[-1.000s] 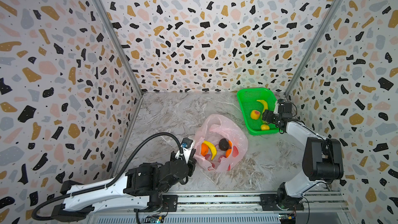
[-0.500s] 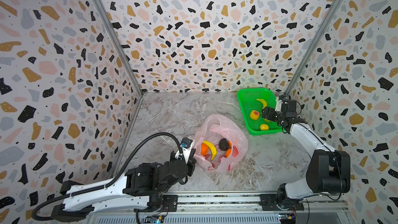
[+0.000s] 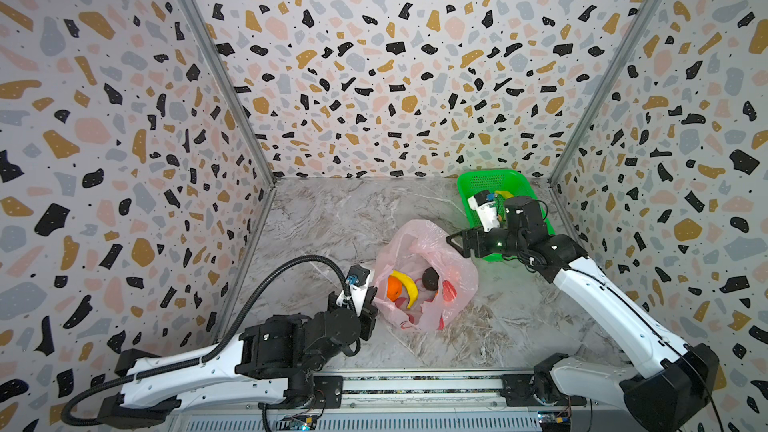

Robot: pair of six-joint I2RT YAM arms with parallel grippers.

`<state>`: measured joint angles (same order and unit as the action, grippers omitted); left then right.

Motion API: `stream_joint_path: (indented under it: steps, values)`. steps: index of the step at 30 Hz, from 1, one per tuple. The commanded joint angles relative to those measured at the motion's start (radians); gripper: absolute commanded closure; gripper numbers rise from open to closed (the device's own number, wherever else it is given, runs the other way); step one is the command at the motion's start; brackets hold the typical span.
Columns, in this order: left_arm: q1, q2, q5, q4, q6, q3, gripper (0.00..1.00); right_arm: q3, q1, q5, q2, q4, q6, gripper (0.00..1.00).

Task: Untie the knot of the plastic bag and take out the fruit
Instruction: 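Reach the right gripper into the bag and close on an orange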

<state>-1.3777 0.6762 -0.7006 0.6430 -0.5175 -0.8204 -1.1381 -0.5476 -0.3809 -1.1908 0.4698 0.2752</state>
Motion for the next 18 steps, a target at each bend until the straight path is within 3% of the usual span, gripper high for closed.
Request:
stream_joint_path:
  steps: [1, 5, 13, 18]
  values:
    - [-0.006, 0.007, 0.018, 0.011, -0.031, -0.007, 1.0, -0.011, -0.101, -0.017, 0.007, 0.06, 0.031, 0.13]
    - [-0.006, 0.028, 0.033, 0.049, -0.06, -0.031, 1.0, 0.048, -0.215, 0.006, -0.058, -0.038, 0.047, 0.17]
    - [-0.006, 0.049, 0.026, 0.148, -0.136, -0.069, 1.0, 0.2, -0.311, 0.0, -0.226, -0.351, 0.064, 0.18]
    - [-0.006, 0.081, 0.061, 0.2, -0.185, -0.078, 1.0, 0.191, -0.388, 0.185, -0.332, -0.395, 0.052, 0.1]
